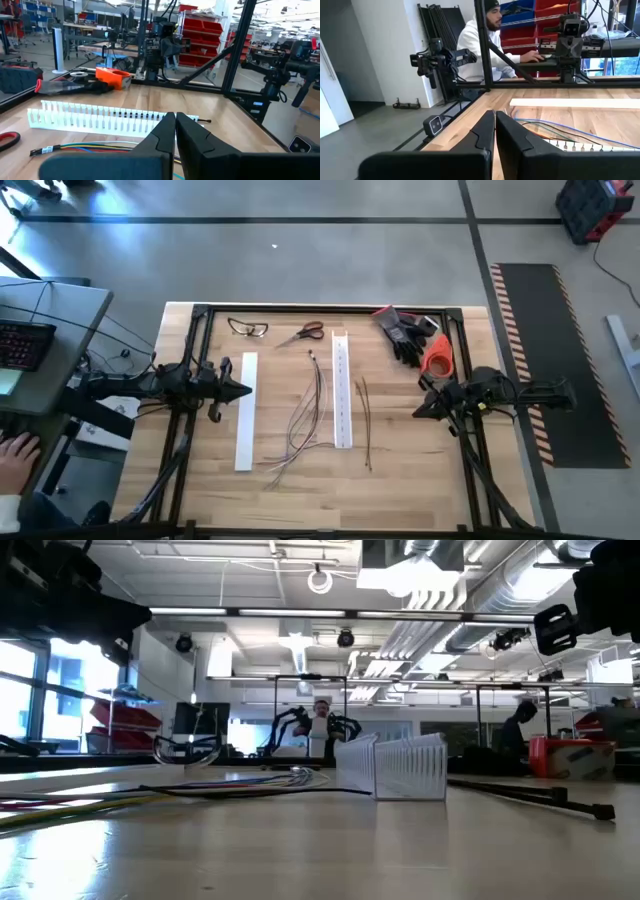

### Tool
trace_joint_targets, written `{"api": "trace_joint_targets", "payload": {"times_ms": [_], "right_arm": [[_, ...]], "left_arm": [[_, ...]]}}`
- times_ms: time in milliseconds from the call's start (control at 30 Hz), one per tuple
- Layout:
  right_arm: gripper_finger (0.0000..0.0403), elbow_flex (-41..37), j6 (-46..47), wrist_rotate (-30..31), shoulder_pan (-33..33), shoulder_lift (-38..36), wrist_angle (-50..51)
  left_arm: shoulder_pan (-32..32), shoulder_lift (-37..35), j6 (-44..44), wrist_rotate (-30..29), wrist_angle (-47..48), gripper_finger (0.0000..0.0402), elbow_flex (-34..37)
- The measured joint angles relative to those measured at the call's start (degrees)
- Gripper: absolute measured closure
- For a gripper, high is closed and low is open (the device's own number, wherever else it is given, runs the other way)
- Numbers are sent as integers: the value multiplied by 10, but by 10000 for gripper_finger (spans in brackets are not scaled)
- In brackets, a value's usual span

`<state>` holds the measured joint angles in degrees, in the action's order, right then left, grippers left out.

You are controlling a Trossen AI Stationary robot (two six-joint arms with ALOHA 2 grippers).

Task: Ziptie cables

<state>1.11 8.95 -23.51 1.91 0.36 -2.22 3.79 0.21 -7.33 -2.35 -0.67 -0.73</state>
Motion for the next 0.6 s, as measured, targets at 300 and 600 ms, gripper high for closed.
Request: {"api": "trace_joint_targets", "payload": {"times_ms": [300,600], "right_arm": [[403,0,0,3,0,0,0],[403,0,0,3,0,0,0]], "left_arm": [[0,0,0,0,0,401,0],[0,0,0,0,0,401,0]]}}
